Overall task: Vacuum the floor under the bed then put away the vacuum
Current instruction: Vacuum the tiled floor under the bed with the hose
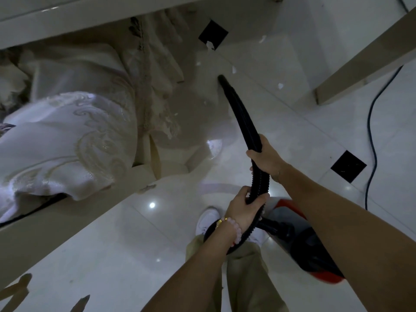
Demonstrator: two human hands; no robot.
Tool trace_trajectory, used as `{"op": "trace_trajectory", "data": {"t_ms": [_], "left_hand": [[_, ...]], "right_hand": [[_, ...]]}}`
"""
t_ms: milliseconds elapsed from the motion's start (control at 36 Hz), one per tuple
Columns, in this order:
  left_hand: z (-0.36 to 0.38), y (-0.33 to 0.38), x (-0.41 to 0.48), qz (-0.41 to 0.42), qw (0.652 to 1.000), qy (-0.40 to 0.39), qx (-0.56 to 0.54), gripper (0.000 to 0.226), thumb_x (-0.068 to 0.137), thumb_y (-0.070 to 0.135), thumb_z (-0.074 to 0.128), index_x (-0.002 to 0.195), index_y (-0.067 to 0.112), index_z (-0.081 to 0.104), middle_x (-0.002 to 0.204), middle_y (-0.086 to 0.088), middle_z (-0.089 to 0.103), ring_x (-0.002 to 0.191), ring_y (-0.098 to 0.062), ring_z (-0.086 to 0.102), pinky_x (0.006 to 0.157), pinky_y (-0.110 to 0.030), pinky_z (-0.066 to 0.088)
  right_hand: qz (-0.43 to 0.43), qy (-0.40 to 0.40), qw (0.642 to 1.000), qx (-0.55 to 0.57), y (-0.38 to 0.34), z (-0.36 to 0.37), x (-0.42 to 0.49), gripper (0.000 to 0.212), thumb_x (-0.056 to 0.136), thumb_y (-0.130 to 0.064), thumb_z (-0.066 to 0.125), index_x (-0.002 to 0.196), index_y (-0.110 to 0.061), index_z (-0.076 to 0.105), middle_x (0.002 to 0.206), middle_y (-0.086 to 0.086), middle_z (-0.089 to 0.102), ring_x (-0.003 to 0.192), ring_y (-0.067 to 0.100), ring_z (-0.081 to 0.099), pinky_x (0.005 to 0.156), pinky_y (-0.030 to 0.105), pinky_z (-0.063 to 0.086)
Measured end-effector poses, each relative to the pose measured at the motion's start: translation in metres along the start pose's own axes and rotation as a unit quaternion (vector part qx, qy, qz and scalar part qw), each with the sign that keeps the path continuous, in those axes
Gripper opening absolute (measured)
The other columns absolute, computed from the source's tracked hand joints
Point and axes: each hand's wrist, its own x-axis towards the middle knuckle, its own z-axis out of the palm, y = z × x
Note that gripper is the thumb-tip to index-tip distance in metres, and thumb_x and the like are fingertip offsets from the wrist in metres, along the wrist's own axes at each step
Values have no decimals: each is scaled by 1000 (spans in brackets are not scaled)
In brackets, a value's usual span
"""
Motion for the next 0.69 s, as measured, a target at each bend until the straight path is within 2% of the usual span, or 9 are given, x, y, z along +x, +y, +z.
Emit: {"op": "trace_trajectory", "data": {"t_ms": [139, 306, 417, 528, 694], "left_hand": [[6, 10, 8, -7, 1000, 5, 18, 22, 81, 48, 62, 89, 29, 53, 73, -1, 66, 65, -20, 62, 77, -42, 55], [11, 18, 7, -14, 1000, -1, 11, 23, 86, 44, 60, 94, 23, 53, 70, -1, 64, 59, -19, 59, 65, -33, 52], [13, 18, 4, -9, 1000, 9, -4, 18, 87, 42, 60, 90, 26, 53, 69, 0, 63, 57, -17, 58, 61, -29, 51], [15, 15, 2, -8, 999, 34, -32, 20, 88, 41, 60, 94, 23, 54, 70, -3, 63, 54, -15, 57, 56, -26, 49], [10, 16, 5, -12, 998, 36, -59, 17, 89, 39, 58, 93, 23, 53, 71, -6, 61, 52, -15, 55, 53, -26, 48]], "right_hand": [[4, 22, 1000, 9, 0, -10, 7, 45, 95, -12, 46, 136, -22, 31, 89, 1, 50, 60, 22, 55, 63, 39, 54], [3, 33, 999, 4, 3, -16, 9, 46, 94, -14, 46, 136, -21, 30, 88, 1, 51, 63, 23, 56, 74, 48, 55], [-11, 11, 1000, -1, 1, -15, 9, 47, 93, -12, 47, 137, -21, 31, 89, 2, 50, 63, 22, 55, 73, 47, 55], [-28, -22, 999, -25, -6, -9, 12, 52, 93, -12, 48, 140, -25, 30, 93, 5, 52, 63, 22, 55, 64, 39, 53], [-36, -71, 994, -74, -19, 0, 19, 55, 92, -9, 49, 141, -24, 30, 88, 1, 51, 66, 21, 53, 67, 39, 53]]}}
